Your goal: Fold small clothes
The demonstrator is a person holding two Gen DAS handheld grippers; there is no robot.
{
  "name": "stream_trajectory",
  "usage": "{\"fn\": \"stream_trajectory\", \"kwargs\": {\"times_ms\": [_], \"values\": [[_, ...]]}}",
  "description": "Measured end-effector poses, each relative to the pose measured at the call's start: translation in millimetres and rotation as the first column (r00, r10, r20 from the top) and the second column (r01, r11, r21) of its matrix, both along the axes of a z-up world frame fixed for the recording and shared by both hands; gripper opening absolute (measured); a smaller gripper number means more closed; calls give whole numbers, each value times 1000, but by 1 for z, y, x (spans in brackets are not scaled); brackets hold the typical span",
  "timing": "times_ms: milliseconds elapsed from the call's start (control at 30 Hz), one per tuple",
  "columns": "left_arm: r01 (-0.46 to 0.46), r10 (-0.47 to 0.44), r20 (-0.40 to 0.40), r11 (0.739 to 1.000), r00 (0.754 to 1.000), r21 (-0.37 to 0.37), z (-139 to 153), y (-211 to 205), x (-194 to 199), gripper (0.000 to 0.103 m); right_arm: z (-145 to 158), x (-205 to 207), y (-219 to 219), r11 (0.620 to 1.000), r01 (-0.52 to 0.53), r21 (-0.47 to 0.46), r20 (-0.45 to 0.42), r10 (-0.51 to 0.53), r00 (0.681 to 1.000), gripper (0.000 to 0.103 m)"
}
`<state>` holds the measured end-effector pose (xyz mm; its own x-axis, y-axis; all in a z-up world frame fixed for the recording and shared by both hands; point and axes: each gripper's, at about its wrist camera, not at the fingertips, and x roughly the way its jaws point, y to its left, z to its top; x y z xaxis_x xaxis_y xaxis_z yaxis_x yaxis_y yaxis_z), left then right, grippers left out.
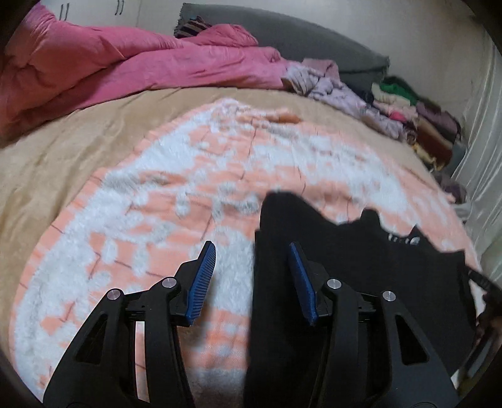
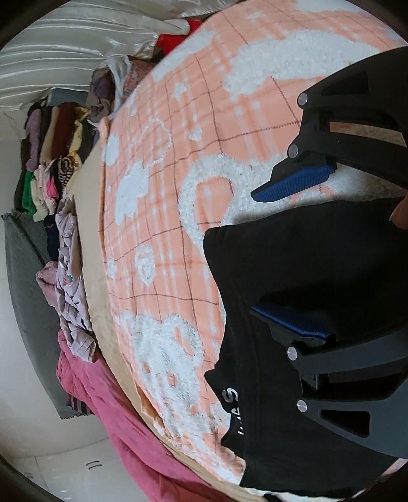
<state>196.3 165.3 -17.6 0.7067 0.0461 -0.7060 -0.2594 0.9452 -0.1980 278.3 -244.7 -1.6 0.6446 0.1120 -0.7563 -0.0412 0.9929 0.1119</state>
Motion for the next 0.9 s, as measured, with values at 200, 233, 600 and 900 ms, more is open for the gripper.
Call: {"fn": "stream_trajectory", "kwargs": {"times_ms": [200, 233, 600, 900], "values": [[65, -65, -54, 998, 996, 10, -13, -9, 3, 35, -7, 3, -9, 995, -10, 96, -23, 12, 1000, 24], [79, -78, -51, 997, 996, 16, -12, -11, 3, 16, -5, 2, -8, 995, -19, 95, -12, 20, 1000, 20], [59, -62, 54, 997, 997, 55, 11, -14, -12, 2, 32, -11, -4, 995, -50, 81, 143, 39, 989, 9], [28, -26, -38, 998, 999, 62, -17, -6, 2, 3, -3, 4, -3, 1000, 16, 14, 28, -17, 999, 17]]}}
